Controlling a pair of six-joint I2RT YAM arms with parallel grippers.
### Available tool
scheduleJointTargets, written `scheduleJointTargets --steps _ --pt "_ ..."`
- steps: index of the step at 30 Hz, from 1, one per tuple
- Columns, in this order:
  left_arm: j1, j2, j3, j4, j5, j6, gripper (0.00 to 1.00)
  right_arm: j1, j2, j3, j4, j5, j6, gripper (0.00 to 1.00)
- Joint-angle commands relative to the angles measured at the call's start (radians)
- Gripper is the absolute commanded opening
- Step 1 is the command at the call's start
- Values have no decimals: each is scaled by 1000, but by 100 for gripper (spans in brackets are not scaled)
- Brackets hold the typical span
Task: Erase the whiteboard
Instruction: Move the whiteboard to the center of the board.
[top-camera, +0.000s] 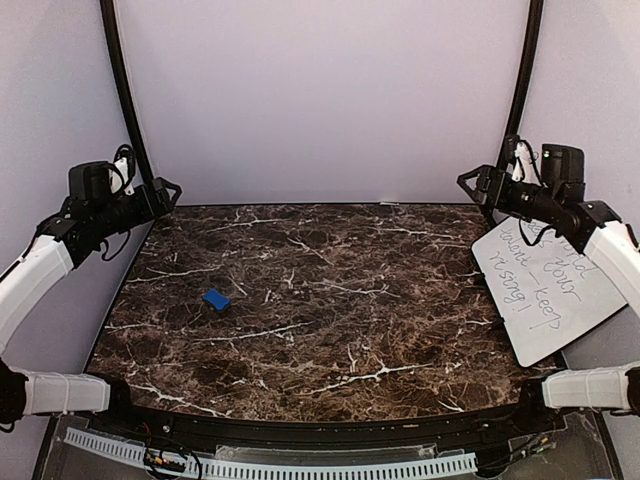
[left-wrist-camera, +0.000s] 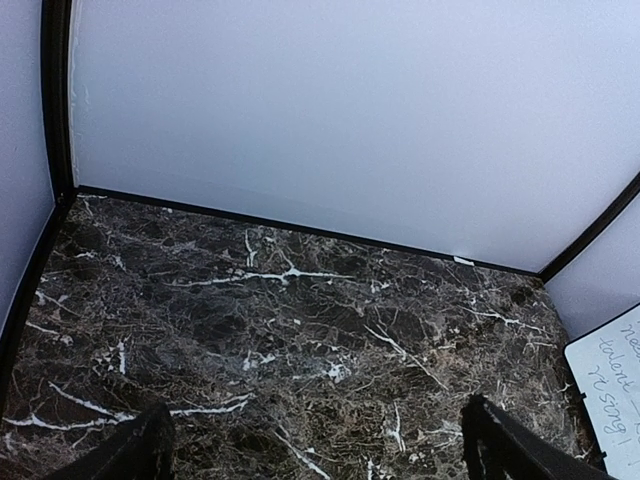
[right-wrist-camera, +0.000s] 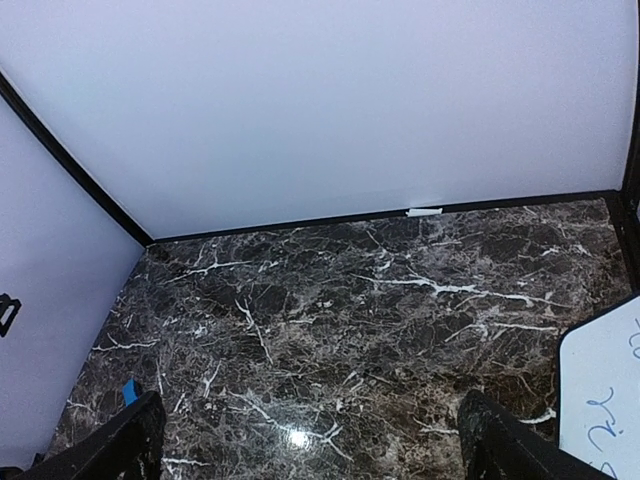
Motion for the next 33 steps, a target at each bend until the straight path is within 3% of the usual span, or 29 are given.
scheduleJointTargets --steps 1,8,15,21,28,33 --pt "-27 16 -5 31 19 11 99 10 35 -20 -46 59 18 99" --pt "-71 71 24 22 37 32 99 74 82 -55 -102 271 81 99" --pt "-72 87 14 30 51 33 99 251 145 -178 -43 622 319 99" --pt "-74 80 -5 36 52 41 99 278 215 -231 -12 822 539 99" --pt "-74 73 -27 49 58 39 99 282 398 -171 -105 992 748 98" --pt "-73 75 -37 56 66 34 99 284 524 -110 -186 1064 892 89"
